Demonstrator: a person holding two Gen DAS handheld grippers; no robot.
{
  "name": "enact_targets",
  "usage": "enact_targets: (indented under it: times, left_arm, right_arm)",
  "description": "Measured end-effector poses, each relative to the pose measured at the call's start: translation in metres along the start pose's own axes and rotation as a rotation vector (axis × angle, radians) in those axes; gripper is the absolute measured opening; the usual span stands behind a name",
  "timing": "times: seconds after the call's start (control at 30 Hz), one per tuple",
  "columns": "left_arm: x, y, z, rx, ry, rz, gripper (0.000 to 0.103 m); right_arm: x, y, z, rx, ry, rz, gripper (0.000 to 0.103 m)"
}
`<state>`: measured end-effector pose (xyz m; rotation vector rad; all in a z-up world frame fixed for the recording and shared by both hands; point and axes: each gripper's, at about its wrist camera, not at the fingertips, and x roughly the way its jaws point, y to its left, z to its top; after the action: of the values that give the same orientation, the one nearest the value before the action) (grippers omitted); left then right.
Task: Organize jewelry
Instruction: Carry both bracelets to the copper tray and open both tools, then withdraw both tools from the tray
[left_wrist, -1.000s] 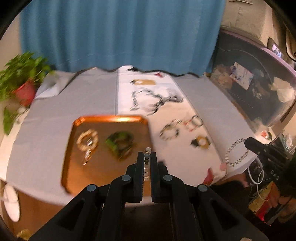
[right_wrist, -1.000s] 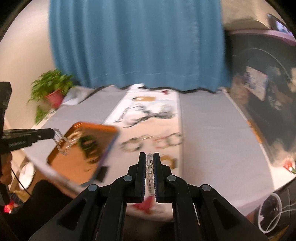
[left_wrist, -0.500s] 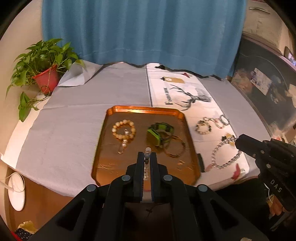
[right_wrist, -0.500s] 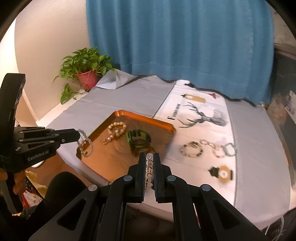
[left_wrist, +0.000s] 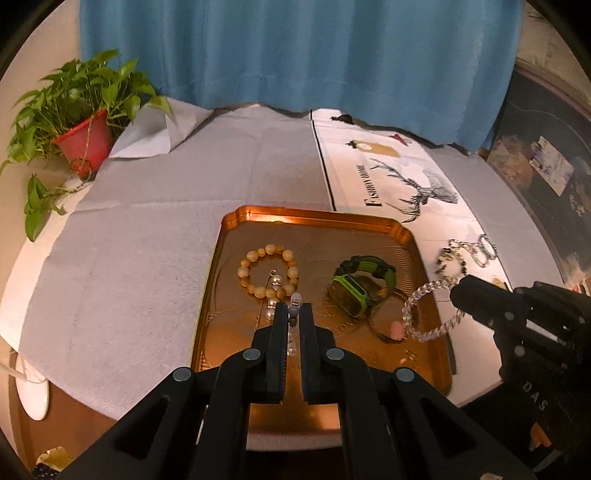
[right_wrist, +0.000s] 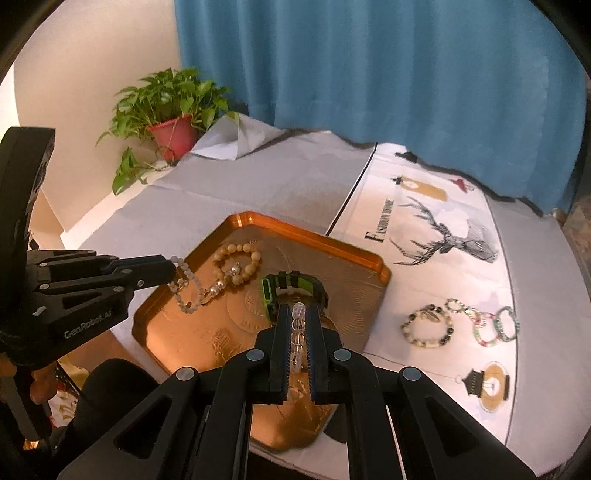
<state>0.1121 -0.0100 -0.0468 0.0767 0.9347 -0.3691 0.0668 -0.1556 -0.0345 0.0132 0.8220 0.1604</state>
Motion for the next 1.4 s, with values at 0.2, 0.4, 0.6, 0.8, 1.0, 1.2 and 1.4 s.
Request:
enact_targets:
  times: [0.2, 0.4, 0.6, 0.8, 1.0, 1.2, 1.4]
  left_arm:
    - [0.035, 0.012, -0.001, -0.019, 0.059, 0.048, 0.079]
    - [0.028, 0.014, -0.023, 0.019, 0.073, 0.108, 0.098]
    - [-0.021, -0.002, -0.056, 0.037, 0.027, 0.140, 0.098]
    - [-0.068, -0.021, -0.078, 0.022, -0.019, 0.132, 0.098]
    - [-0.116, -0.050, -0.091, 0.092, -0.100, 0.131, 0.098]
    - [-0.148, -0.074, -0.105, 0.150, -0.157, 0.135, 0.098]
    - [-0.166, -0.083, -0.116, 0.162, -0.190, 0.151, 0.098]
  right_arm:
    - [0.035, 0.001, -0.004, 0.000, 0.073, -0.002, 0.025]
    - [0.039, -0.004, -0.025, 0.021, 0.110, -0.003, 0.077]
    - [-0.007, -0.009, -0.053, 0.099, 0.097, -0.005, 0.077]
    - [-0.074, 0.001, -0.082, 0.129, 0.015, -0.048, 0.077]
    - [-0.126, 0.022, -0.102, 0.090, -0.050, -0.058, 0.077]
    - [-0.164, 0.027, -0.116, 0.103, -0.113, -0.072, 0.077]
    - [-0.180, 0.032, -0.126, 0.094, -0.127, -0.071, 0.077]
